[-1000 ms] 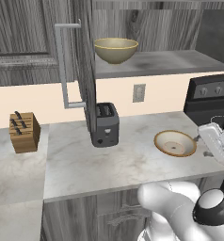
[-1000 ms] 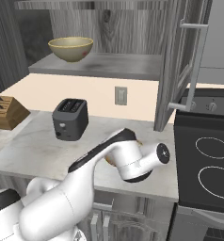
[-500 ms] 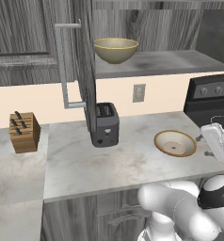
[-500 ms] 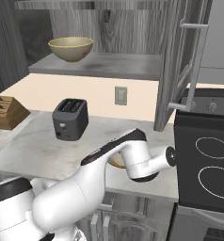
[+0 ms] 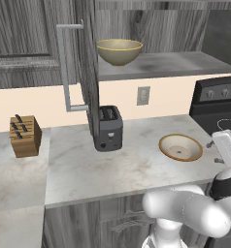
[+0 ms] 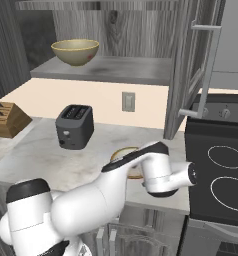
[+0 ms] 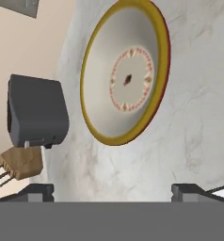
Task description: Open the cabinet. Pick the bowls from the counter and place them in the cabinet. Then close the cabinet.
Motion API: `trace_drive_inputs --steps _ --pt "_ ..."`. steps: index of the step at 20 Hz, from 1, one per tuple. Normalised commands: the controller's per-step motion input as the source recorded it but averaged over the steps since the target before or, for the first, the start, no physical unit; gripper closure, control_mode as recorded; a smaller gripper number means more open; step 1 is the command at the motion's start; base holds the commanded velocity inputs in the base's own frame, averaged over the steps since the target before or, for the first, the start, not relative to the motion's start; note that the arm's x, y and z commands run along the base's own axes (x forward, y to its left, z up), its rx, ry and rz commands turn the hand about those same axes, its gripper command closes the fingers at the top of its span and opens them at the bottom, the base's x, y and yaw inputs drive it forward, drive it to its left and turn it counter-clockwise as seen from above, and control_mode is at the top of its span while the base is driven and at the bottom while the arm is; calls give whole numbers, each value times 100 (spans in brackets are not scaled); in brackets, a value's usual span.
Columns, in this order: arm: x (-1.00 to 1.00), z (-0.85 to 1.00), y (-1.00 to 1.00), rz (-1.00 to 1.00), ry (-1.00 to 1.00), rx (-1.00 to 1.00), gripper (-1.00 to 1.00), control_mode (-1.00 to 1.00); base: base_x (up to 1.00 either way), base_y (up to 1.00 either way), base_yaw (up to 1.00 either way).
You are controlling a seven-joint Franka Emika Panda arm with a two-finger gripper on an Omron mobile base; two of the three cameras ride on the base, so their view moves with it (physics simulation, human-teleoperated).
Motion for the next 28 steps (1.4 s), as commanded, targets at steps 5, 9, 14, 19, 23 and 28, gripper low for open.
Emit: trace_drive_inputs --steps 5,9,14,19,23,28 --pt "20 -21 -4 0 0 0 -100 -100 0 0 0" --pt "15 -25 0 -3 0 0 -100 -100 0 0 0" --pt "11 -17 0 -11 0 0 -100 -100 0 0 0" --pt "5 -8 0 -13 0 0 -100 -100 0 0 0" --pt "6 -3 0 -13 0 0 -100 -100 0 0 0" --pt "12 -2 0 -11 0 0 -100 -100 0 0 0"
